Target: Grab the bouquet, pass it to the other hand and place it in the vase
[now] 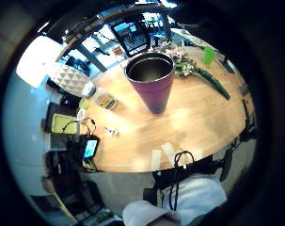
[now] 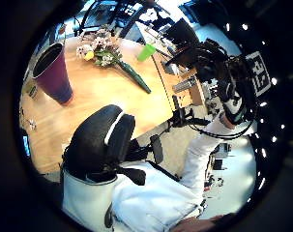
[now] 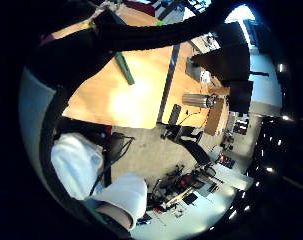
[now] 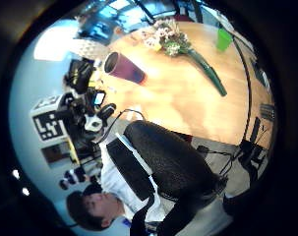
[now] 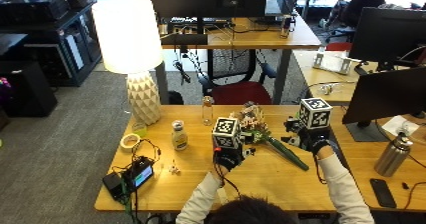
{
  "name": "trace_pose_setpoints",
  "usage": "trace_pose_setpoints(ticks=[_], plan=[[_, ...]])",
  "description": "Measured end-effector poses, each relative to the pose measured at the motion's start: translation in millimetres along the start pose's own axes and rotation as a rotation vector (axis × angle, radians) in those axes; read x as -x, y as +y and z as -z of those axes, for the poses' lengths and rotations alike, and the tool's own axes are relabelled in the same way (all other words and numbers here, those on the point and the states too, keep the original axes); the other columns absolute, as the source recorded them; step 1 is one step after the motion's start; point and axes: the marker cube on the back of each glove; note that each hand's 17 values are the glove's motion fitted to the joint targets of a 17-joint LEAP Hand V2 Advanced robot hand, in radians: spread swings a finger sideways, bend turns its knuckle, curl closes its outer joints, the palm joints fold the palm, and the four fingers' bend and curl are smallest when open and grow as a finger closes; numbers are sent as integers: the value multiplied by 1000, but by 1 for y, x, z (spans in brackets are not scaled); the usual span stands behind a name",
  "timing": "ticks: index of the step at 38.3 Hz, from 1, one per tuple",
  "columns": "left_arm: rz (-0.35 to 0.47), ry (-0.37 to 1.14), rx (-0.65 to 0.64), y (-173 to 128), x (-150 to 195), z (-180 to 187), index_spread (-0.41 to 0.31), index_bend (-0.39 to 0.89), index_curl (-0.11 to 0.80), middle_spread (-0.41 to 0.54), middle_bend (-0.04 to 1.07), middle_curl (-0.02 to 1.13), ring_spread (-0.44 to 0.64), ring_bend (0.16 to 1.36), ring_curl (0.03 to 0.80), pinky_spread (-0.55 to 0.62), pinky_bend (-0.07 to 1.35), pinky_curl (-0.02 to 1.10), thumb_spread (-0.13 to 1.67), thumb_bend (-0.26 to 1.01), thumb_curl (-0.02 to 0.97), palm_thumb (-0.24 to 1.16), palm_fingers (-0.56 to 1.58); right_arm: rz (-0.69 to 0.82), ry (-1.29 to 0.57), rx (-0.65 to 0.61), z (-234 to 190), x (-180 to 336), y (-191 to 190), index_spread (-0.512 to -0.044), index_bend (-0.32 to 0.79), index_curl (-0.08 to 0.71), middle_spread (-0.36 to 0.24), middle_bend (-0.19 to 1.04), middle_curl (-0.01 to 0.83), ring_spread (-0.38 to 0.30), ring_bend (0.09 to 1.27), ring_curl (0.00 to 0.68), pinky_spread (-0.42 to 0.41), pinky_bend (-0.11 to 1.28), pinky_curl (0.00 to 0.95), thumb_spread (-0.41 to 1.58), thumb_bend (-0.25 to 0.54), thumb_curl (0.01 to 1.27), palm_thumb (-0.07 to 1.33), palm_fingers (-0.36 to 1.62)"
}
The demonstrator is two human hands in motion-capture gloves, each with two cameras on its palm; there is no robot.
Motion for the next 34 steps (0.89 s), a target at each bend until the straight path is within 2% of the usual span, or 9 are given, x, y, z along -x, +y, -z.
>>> trace_pose_setpoints(ticks=[1, 3, 7, 11, 16, 24, 28, 34], plan=[[0, -1, 1, 1, 0, 0, 1, 214, 64, 92, 153, 29, 138, 393, 67, 183, 329, 66, 424, 138, 52, 233, 399, 0, 0, 0, 0, 0, 0, -176, -40, -23, 0, 215, 53, 77, 403, 76, 150, 600, 135, 407, 76, 36, 143, 454], [-2, -6, 0, 1, 1, 0, 2, 205, 92, 116, 152, 58, 177, 420, 104, 232, 343, 102, 557, 139, 67, 250, 380, 2, -1, 0, 0, 0, -1, -217, -23, -1, 0, 228, 83, 94, 445, 121, 186, 659, 190, 537, 74, 49, 155, 428], [-3, -11, -22, -4, 3, -7, 6, 197, 140, 153, 151, 93, 241, 450, 149, 298, 360, 152, 743, 115, 91, 251, 347, 2, -6, -1, 1, -2, -5, -277, 9, 10, -6, 279, 141, 114, 496, 179, 235, 713, 253, 726, 63, 75, 171, 395], [0, -15, -19, -5, 5, -11, 8, 192, 178, 175, 154, 115, 279, 467, 170, 339, 366, 180, 864, 95, 114, 259, 329, -4, -7, -1, 3, -3, -7, -315, 31, 14, -9, 302, 180, 126, 528, 210, 263, 745, 285, 853, 47, 98, 181, 361], [4, -20, 11, 5, 5, -6, 9, 184, 215, 190, 159, 136, 308, 481, 188, 368, 369, 206, 955, 68, 140, 267, 311, -38, -15, 10, 7, -10, -14, -339, 48, 20, -11, 316, 217, 132, 564, 236, 282, 772, 306, 954, 30, 124, 199, 347], [7, -33, 3, 6, 7, -9, 10, 180, 260, 201, 162, 164, 330, 494, 208, 389, 371, 238, 1027, 23, 176, 276, 293, -150, -79, 26, 17, -36, -44, -354, 43, 27, -13, 364, 271, 126, 636, 271, 275, 791, 320, 1071, 29, 165, 268, 432], [-10, -34, -13, 9, 7, -9, 11, 178, 277, 203, 163, 177, 335, 499, 216, 395, 371, 251, 1045, 2, 192, 281, 286, -243, -112, -2, 14, -61, -70, -302, 30, 23, -6, 381, 294, 75, 692, 297, 258, 799, 328, 1100, 32, 187, 315, 482], [-20, -31, 1, 13, 2, -5, 11, 175, 297, 205, 167, 194, 339, 503, 226, 399, 370, 267, 1064, -17, 210, 284, 279, -312, -166, -15, -12, -84, -98, -257, 68, 42, -3, 394, 322, 16, 711, 321, 229, 789, 337, 1118, 28, 218, 373, 525]])
